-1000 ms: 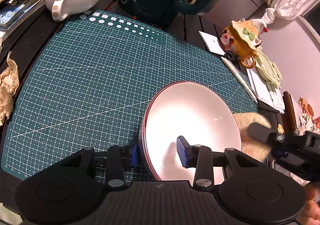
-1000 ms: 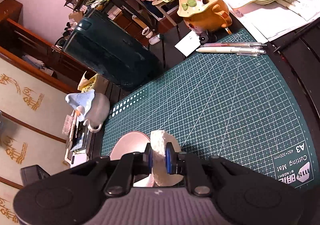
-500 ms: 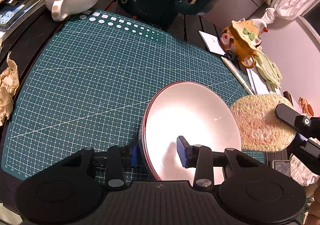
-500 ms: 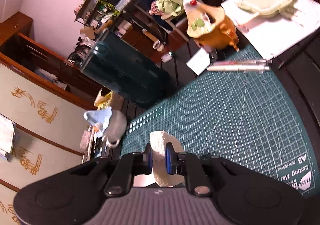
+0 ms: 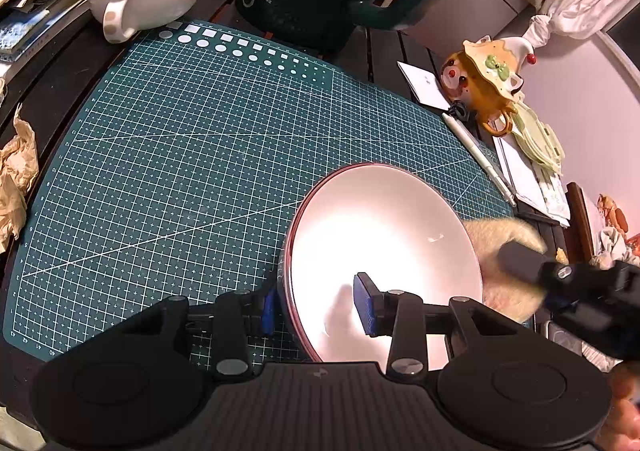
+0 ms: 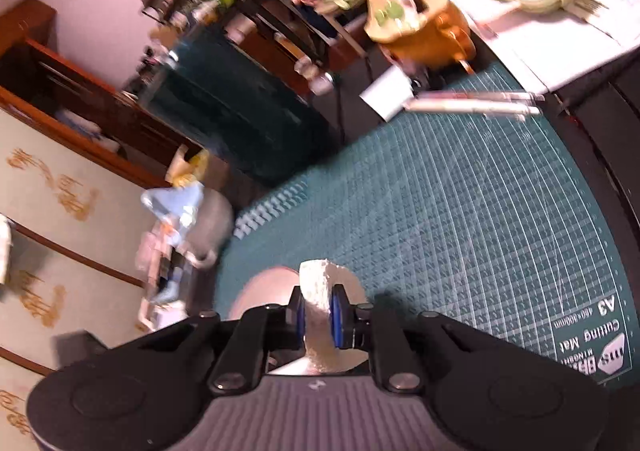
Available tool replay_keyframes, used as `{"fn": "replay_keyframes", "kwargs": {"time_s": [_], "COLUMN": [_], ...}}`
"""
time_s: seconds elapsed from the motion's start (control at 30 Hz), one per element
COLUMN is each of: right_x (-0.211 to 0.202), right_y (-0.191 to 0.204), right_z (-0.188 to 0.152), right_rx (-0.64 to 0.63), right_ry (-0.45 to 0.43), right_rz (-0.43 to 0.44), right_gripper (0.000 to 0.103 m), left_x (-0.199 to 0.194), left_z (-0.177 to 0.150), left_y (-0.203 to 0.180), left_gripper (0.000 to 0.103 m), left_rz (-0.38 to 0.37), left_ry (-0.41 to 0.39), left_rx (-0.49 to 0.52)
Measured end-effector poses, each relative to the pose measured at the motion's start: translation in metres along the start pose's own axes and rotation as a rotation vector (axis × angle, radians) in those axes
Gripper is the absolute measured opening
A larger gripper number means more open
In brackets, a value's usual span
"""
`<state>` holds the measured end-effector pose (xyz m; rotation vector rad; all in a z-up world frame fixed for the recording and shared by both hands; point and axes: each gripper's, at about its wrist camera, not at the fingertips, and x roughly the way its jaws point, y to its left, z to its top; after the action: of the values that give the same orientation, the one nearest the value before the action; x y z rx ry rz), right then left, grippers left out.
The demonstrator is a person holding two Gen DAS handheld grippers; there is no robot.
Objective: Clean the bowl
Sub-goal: 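Hold the bowl with the left tool while the right tool wipes the sponge along its base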
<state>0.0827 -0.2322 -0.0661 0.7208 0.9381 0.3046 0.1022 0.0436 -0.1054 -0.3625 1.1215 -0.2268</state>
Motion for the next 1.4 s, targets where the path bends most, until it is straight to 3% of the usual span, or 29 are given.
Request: {"fn": "replay_keyframes", "kwargs": {"time_s": [0.13, 0.3, 0.47, 0.67, 0.83, 1.0, 1.2, 1.4], "right_x": [-0.017, 0.002, -0.018, 0.0, -0.02, 0.003, -0.019, -0.001], "right_y": [0.005, 0.001, 0.005, 0.002, 0.007, 0.002, 0.007, 0.002], "right_z": [0.005, -0.003, 0.004, -0.002, 0.005, -0.002, 0.004, -0.001], "right_rx": [0.003, -0.004, 0.001, -0.003, -0.004, -0.012, -0.01, -0.009], "right_ry": [-0.063, -0.007, -0.071, -0.004, -0.072, -0.008, -0.074, -0.008], "right_rz": [0.068, 0.012, 0.066, 0.008, 0.071, 0.008, 0.063, -0.001], "right_gripper": [0.012, 0.012, 0.012, 0.012, 0.012, 0.012, 0.012, 0.012], "left_x": [-0.001, -0.001, 0.0, -0.001, -0.001, -0.001, 0.0, -0.001], "left_z": [0.0, 0.0, 0.001, 0.0, 0.001, 0.002, 0.002, 0.002], "left_y": [0.0, 0.0, -0.001, -0.002, -0.002, -0.003, -0.002, 0.001], "left_gripper": [0.037, 0.037, 0.037, 0.037, 0.037, 0.037, 0.037, 0.037], "left_rz": [0.003, 0.003, 0.006, 0.006, 0.008, 0.008, 0.006, 0.002], "left_ry": [0.0, 0.0, 0.0, -0.001, 0.0, 0.001, 0.002, 0.002], "left_rx": [0.005, 0.003, 0.006, 0.005, 0.007, 0.006, 0.012, 0.006]}}
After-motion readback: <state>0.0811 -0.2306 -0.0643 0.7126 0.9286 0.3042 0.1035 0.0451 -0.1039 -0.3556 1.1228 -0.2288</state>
